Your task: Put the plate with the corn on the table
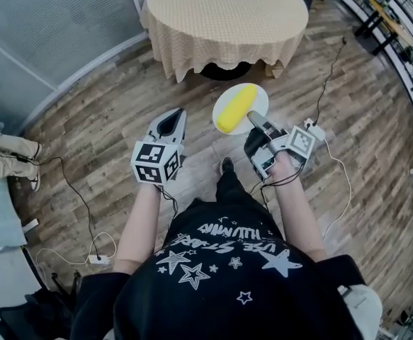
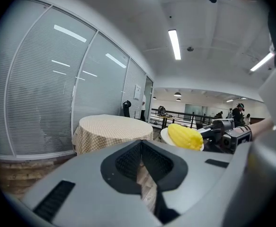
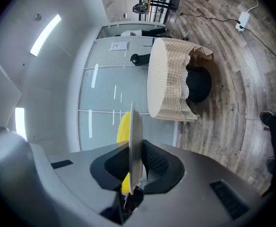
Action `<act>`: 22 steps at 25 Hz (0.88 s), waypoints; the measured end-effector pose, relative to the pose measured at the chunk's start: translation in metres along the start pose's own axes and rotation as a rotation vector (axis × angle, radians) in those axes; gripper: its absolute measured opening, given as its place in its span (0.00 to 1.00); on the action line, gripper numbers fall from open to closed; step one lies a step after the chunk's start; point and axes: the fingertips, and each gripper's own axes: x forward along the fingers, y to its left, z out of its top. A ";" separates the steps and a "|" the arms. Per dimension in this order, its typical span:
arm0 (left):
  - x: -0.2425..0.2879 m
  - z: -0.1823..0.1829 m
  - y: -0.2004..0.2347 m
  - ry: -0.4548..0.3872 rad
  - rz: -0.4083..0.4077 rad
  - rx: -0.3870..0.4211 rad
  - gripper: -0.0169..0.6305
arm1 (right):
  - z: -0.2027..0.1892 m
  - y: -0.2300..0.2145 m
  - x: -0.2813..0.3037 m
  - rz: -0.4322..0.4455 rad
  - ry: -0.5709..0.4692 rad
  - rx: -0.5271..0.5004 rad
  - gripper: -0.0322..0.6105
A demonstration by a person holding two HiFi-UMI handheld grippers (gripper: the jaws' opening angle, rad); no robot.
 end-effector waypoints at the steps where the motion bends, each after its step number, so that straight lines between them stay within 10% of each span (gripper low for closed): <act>1: 0.007 0.001 0.001 0.002 0.003 -0.001 0.04 | 0.006 -0.001 0.004 0.000 0.006 0.001 0.14; 22: 0.174 0.041 0.002 0.059 -0.007 0.019 0.04 | 0.160 0.000 0.073 0.043 0.049 -0.018 0.14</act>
